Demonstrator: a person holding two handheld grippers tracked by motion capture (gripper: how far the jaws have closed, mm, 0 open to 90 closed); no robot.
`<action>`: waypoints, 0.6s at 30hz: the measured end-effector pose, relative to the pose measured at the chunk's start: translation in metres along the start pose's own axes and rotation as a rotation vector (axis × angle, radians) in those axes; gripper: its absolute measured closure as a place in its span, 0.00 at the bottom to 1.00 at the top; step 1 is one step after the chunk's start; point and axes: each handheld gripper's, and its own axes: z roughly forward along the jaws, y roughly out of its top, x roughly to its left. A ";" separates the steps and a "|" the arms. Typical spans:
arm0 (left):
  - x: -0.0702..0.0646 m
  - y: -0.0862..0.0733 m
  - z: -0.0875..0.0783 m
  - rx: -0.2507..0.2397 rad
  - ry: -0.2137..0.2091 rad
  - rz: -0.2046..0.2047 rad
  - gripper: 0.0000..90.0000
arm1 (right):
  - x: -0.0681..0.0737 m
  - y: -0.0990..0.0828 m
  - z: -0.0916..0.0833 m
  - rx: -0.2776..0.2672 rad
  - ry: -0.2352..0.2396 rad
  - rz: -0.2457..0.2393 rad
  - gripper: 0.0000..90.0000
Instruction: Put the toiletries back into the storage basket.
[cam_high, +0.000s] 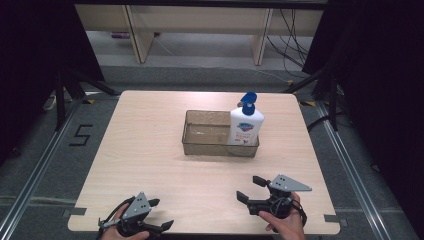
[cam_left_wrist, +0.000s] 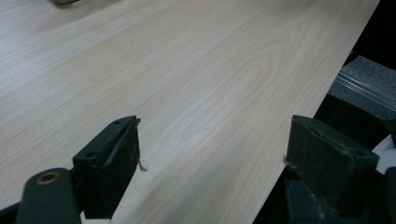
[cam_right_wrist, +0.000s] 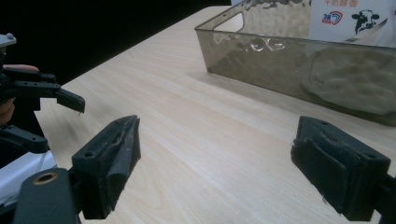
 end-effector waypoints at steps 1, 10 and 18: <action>0.000 0.000 0.000 0.000 -0.001 0.000 0.19 | 0.000 0.000 -0.002 0.013 -0.010 -0.009 0.17; 0.000 -0.001 0.001 -0.002 0.002 0.004 0.19 | 0.002 -0.005 -0.009 0.003 0.000 0.011 0.17; -0.001 -0.001 0.001 -0.008 0.003 -0.005 0.19 | 0.004 -0.009 -0.013 -0.005 0.002 0.008 0.17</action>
